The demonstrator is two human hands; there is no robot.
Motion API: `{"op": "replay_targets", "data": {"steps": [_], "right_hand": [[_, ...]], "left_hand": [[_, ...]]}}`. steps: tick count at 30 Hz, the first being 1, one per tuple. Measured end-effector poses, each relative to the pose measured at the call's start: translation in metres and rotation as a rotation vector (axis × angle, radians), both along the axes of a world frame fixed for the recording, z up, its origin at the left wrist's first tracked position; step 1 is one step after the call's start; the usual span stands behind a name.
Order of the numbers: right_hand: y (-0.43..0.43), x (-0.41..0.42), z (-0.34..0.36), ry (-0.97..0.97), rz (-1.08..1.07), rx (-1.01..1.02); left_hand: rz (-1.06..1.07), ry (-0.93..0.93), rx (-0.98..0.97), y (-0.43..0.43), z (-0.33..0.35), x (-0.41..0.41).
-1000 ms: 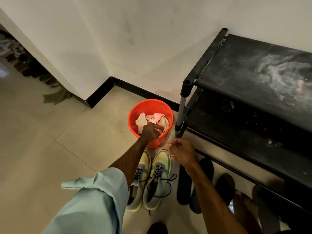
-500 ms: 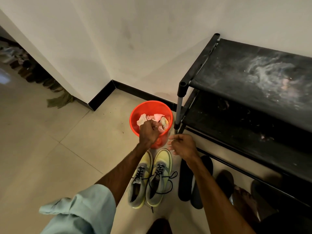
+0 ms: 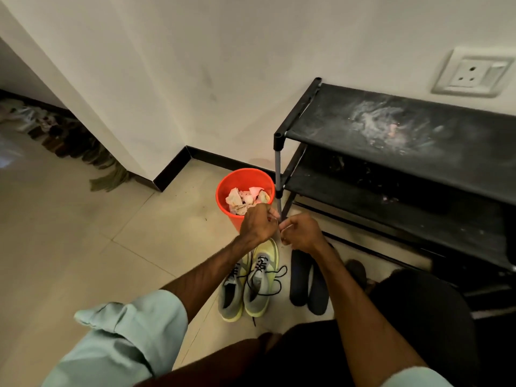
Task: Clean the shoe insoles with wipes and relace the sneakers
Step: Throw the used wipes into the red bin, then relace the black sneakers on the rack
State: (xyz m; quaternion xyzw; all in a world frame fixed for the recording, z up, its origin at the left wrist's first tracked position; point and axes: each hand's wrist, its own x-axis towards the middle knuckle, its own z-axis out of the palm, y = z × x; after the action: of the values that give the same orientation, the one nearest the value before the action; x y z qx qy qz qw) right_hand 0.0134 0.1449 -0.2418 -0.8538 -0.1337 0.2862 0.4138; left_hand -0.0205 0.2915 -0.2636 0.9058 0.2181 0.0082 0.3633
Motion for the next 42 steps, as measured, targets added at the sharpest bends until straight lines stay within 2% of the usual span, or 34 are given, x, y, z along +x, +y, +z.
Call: {"op": "replay_targets", "data": {"steps": [7, 13, 19, 25, 29, 32, 35, 42], "right_hand": [[-0.032, -0.029, 0.029, -0.127, -0.058, 0.022], [-0.058, -0.04, 0.056, -0.162, -0.243, 0.161], [-0.095, -0.045, 0.103, -0.236, -0.269, 0.199], [-0.152, -0.052, 0.167, -0.31, -0.231, 0.088], [-0.205, -0.051, 0.21, -0.372, -0.286, -0.011], [-0.244, -0.046, 0.233, -0.369, -0.358, -0.057], [-0.289, -0.037, 0.241, -0.311, -0.399, -0.096], [-0.389, -0.036, 0.21, -0.198, -0.373, -0.228]], "left_hand": [[-0.222, 0.065, 0.021, -0.027, 0.048, -0.012], [-0.325, 0.038, 0.078, -0.05, 0.098, -0.011], [-0.395, -0.023, 0.115, -0.08, 0.146, -0.008], [-0.528, -0.065, 0.149, -0.118, 0.206, -0.01], [-0.684, -0.114, 0.185, -0.176, 0.248, -0.009], [-0.732, -0.169, 0.285, -0.225, 0.269, -0.006], [-0.743, -0.203, 0.32, -0.27, 0.276, -0.001], [-0.787, -0.116, 0.211, -0.37, 0.245, 0.003]]}}
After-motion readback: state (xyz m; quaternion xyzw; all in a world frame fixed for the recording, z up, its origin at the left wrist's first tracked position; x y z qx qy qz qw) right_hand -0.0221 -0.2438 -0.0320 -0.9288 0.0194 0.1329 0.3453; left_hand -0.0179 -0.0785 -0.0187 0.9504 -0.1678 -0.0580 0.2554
